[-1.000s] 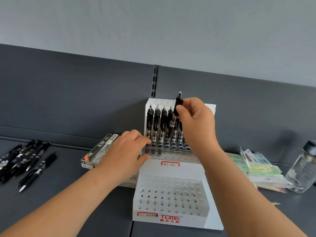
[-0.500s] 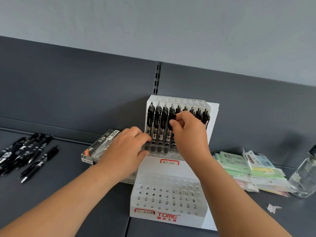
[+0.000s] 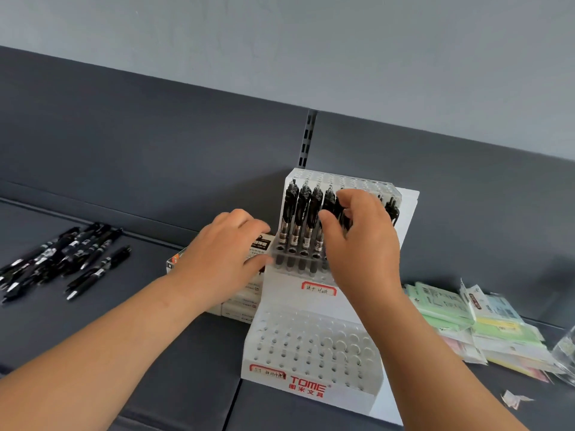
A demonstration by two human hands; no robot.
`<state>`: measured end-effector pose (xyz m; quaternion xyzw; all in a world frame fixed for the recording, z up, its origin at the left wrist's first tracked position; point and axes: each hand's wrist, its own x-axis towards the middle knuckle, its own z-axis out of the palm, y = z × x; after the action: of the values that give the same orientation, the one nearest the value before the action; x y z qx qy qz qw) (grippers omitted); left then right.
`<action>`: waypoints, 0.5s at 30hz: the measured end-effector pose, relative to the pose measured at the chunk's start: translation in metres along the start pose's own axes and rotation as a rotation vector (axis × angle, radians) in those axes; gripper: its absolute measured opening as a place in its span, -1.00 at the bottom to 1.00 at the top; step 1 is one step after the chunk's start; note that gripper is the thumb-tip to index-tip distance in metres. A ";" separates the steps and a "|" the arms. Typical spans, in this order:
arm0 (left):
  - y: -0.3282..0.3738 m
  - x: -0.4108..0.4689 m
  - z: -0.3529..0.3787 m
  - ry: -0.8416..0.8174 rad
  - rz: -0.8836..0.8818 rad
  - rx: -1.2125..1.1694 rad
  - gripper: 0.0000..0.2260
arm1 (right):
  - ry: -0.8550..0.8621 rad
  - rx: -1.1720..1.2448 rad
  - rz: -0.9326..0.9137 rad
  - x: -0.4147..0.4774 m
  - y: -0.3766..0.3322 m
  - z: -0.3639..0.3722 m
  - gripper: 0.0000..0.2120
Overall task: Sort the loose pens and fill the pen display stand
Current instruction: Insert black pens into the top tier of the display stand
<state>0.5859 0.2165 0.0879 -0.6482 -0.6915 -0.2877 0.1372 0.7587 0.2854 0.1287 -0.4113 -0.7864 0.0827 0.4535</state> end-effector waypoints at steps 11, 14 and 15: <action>-0.109 -0.028 -0.059 0.084 -0.101 0.175 -0.53 | -0.126 -0.211 -0.352 -0.023 -0.091 0.085 -0.44; -0.156 -0.040 -0.076 0.054 -0.130 0.201 -0.53 | -0.231 -0.205 -0.328 -0.027 -0.124 0.121 -0.43; -0.172 -0.044 -0.081 0.048 -0.140 0.206 -0.53 | -0.265 -0.210 -0.322 -0.029 -0.134 0.134 -0.42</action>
<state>0.4091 0.1350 0.0899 -0.5737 -0.7575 -0.2395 0.1994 0.5845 0.2104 0.1007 -0.3111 -0.8987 -0.0198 0.3085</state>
